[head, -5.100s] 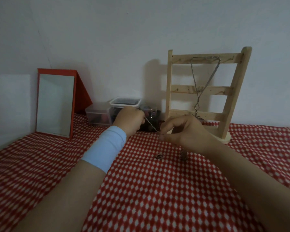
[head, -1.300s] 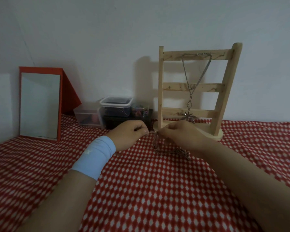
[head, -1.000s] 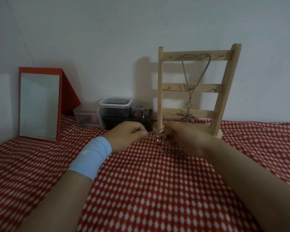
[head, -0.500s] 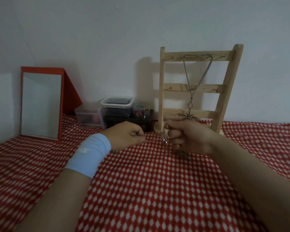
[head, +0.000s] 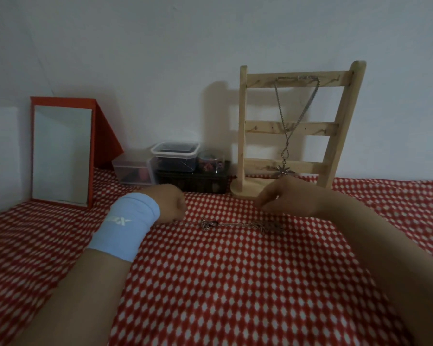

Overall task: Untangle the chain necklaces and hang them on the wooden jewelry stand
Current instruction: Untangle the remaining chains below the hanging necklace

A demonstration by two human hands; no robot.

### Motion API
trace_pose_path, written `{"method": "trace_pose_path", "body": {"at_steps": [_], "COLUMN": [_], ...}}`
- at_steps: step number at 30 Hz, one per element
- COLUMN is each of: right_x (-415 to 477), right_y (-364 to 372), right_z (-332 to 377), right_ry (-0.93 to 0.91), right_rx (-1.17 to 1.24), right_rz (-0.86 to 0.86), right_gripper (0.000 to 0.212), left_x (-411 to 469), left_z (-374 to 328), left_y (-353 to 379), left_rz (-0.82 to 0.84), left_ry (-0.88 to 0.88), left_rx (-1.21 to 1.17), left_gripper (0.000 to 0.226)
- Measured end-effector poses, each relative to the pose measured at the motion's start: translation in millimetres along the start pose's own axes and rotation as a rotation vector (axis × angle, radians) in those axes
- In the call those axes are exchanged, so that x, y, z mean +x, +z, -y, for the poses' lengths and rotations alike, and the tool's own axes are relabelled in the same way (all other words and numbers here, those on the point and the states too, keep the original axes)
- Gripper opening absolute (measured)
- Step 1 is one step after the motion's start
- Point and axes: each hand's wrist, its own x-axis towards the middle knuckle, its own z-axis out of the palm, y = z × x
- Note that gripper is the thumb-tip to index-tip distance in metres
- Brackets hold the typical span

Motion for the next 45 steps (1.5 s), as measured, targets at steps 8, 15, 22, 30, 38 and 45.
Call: {"method": "trace_pose_path", "body": {"at_steps": [8,15,22,30,38,45], "right_x": [3,3,4,4,6,7], "right_y": [5,1,4,10,16,14], "right_z": [-7,-22,-16,-12,-7,-8], "right_ry": [0.041,0.024,-0.002,-0.045,-0.124,-0.1], "right_rx": [-0.25,0.209,0.258,0.524,0.655,0.749], "right_rz": [0.08,0.011,0.009,-0.104,-0.172,-0.197], "right_gripper": [0.016,0.011,0.028,0.02,0.012,0.016], "left_x": [8,29,34,33,29,26], "left_z": [-82,-89,-80,-72,-76,-74], "left_y": [19,21,16,2,-1,-6], "left_rz": [0.012,0.035,0.148,0.037,-0.091,-0.063], "left_ry": [0.355,0.342,0.308,0.297,0.363,0.356], "left_rx": [-0.259,-0.269,-0.825,-0.665,-0.64,-0.597], "left_gripper": [0.026,0.015,0.011,0.019,0.032,0.017]}}
